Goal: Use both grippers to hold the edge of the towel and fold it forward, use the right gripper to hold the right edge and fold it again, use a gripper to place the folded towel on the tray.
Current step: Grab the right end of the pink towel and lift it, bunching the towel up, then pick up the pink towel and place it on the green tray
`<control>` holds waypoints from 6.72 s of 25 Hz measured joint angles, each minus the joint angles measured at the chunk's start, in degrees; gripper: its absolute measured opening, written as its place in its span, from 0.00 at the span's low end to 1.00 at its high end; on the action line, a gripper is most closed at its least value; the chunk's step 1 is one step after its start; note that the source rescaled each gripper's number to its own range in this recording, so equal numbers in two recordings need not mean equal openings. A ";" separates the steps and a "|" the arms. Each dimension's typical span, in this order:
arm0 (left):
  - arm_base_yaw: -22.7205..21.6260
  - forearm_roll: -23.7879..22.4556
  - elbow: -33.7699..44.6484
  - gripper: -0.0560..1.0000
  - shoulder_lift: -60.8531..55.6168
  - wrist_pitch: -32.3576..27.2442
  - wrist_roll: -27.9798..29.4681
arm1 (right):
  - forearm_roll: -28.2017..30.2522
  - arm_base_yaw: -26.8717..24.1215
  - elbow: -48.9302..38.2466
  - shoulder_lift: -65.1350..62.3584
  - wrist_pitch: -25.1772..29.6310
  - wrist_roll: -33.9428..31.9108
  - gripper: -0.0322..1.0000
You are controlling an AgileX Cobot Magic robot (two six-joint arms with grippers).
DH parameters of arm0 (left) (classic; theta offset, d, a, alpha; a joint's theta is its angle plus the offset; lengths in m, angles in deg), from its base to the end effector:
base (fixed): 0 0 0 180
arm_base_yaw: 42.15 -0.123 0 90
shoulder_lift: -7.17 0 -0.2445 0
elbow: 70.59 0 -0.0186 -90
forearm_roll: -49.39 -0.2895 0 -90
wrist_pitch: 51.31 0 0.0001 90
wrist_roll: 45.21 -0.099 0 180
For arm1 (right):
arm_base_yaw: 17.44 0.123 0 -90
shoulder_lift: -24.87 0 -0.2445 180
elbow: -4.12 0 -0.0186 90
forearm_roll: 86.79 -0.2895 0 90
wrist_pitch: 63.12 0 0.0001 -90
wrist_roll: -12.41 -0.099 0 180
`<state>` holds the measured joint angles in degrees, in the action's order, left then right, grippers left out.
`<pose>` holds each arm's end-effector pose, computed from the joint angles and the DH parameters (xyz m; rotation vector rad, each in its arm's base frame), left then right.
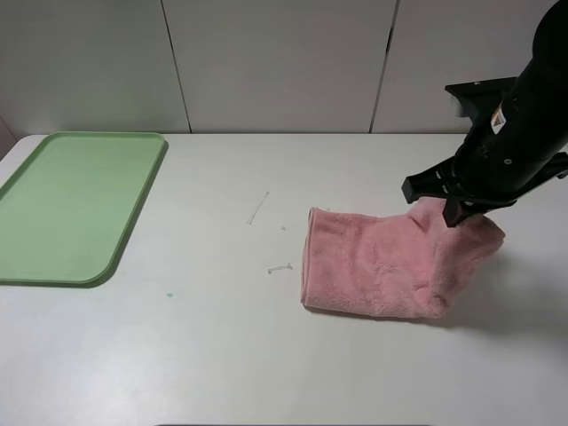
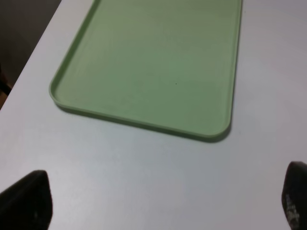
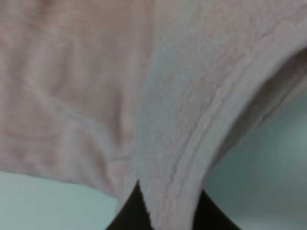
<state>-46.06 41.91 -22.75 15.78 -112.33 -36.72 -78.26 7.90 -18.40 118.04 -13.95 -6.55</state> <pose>0.0757 0.0165 0.2900 -0.2270 2.0323 0.1065 0.2837 0.1220 0.1635 -0.2758 2.8368 -0.0232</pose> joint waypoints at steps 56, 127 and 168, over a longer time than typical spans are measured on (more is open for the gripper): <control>0.00 0.00 0.00 0.96 0.00 0.00 0.00 | -21.16 13.14 1.12 7.80 -19.74 -3.68 1.00; 0.00 0.00 0.00 0.96 0.00 0.00 0.00 | -12.57 -26.17 -25.22 -84.34 9.82 17.15 1.00; 0.00 1.65 -4.98 0.96 9.51 4.19 -6.22 | -12.41 -26.17 -25.22 -84.34 9.82 17.20 1.00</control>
<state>-46.06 43.55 -27.73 25.29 -108.14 -42.93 -90.67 -18.26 -43.62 33.71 -4.12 10.65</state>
